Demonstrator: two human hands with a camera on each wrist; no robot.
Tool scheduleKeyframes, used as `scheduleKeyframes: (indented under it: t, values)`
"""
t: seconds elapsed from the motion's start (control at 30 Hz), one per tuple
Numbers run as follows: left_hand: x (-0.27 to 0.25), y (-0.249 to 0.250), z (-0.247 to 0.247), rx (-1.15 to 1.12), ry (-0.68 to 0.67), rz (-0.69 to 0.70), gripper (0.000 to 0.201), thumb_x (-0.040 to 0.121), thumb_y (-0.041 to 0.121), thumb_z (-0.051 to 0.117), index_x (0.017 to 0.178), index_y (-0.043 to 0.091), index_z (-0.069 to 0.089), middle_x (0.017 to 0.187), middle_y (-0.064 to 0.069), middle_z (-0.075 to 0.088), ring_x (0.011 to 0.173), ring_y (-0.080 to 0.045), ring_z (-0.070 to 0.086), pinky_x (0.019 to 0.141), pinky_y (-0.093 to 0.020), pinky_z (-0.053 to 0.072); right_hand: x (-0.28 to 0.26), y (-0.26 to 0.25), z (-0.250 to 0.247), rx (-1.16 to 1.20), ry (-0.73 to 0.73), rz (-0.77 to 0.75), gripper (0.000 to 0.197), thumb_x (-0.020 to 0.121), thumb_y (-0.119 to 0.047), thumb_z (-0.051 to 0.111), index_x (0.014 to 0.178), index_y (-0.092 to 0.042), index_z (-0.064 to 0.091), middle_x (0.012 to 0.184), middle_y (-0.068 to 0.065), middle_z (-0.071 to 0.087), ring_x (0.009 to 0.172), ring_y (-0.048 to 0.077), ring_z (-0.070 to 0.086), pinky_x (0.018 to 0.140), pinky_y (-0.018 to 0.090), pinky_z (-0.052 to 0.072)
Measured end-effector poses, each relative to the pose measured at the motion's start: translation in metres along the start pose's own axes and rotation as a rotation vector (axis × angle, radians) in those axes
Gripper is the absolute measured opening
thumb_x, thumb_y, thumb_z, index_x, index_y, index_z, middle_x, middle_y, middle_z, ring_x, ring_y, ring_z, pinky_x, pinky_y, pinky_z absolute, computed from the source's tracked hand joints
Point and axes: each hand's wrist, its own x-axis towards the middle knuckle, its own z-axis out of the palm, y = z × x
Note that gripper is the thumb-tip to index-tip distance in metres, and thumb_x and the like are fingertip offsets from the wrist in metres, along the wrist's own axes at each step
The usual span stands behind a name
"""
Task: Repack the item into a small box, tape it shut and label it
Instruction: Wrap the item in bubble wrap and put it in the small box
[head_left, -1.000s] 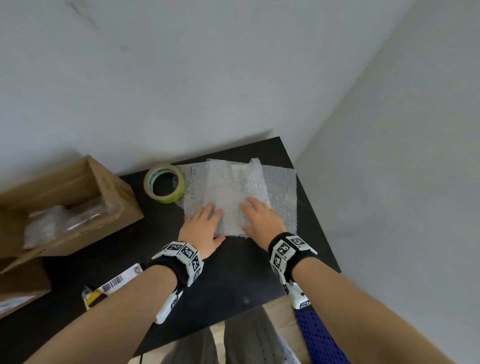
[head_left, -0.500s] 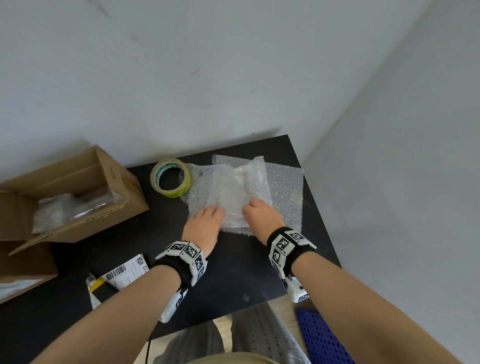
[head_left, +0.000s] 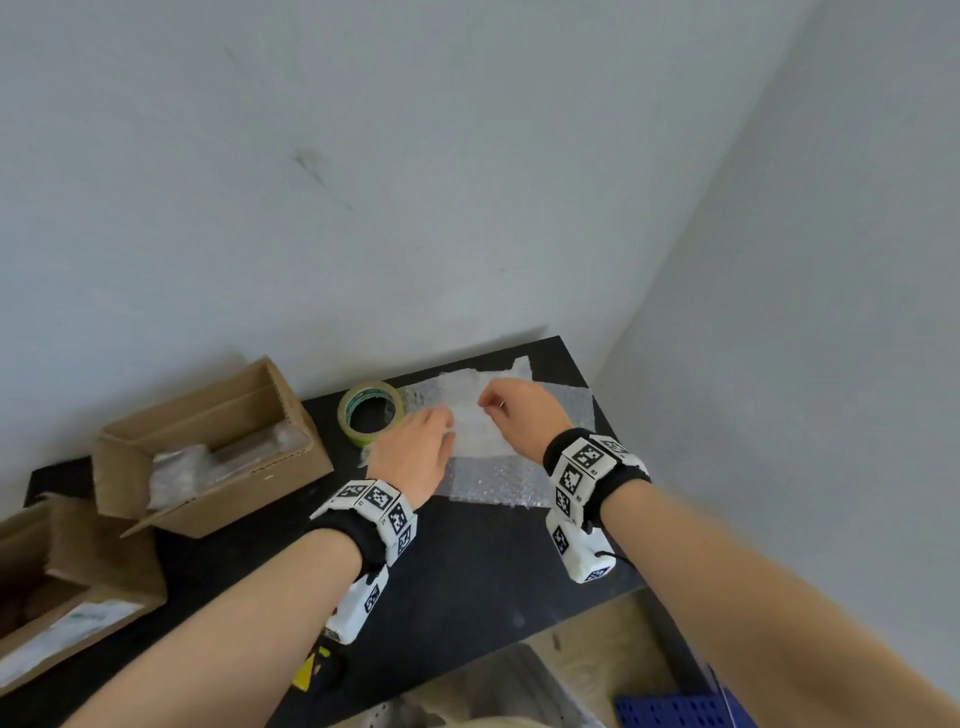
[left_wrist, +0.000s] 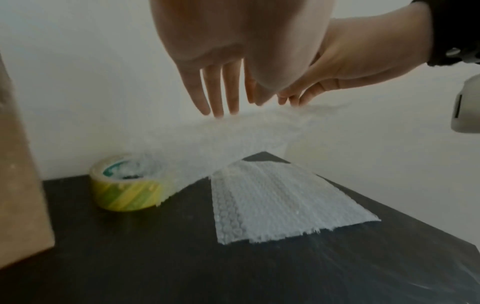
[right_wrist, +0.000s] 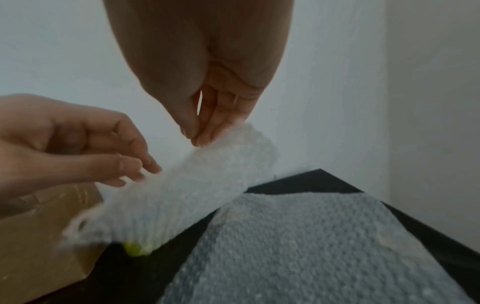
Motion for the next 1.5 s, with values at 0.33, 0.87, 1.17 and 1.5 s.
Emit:
scheduleKeyframes:
  t: [0.33,0.87,1.17,1.5]
  values:
    - [-0.014,-0.023,0.021,0.068,-0.357,0.005,0.052,0.096,0.021,0.044,0.144,0.023,0.026,0.147,-0.004,0.034,0.128,-0.026,0.043,0.100,-0.042,0.042,-0.026,0.011,0.028,-0.123,-0.154,0.167,0.043,0.090,-0.022,0.060,0.131,-0.017,0.049,0.138,0.005,0.045,0.125,0.021,0.046,0.104,0.035,0.040]
    - [-0.006,-0.009,0.092,0.069,-0.339,-0.021,0.056,0.095,0.031,0.049,0.146,0.025,0.025,0.154,0.000,0.023,0.138,-0.021,0.028,0.109,-0.037,0.031,-0.017,0.069,0.087,-0.313,-0.233,0.087,0.038,0.089,-0.015,0.055,0.127,-0.017,0.049,0.130,0.007,0.044,0.116,0.026,0.048,0.095,0.037,0.043]
    - [0.001,0.001,0.070,0.059,-0.162,-0.081,0.057,0.096,0.033,0.047,0.147,0.023,0.022,0.147,0.001,0.033,0.132,-0.016,0.037,0.101,-0.031,0.039,0.003,0.053,0.061,-0.086,-0.130,0.056,0.019,0.094,-0.025,0.050,0.100,-0.013,0.064,0.101,0.006,0.065,0.093,0.024,0.061,0.080,0.036,0.050]
    - [0.018,-0.006,-0.011,0.034,0.096,-0.132,0.032,0.101,0.027,0.035,0.127,0.018,0.049,0.120,-0.004,0.060,0.105,-0.025,0.059,0.078,-0.038,0.045,0.029,-0.012,0.010,0.118,0.024,-0.067,0.016,0.092,-0.023,0.055,0.100,-0.013,0.065,0.097,0.003,0.068,0.091,0.018,0.062,0.085,0.038,0.051]
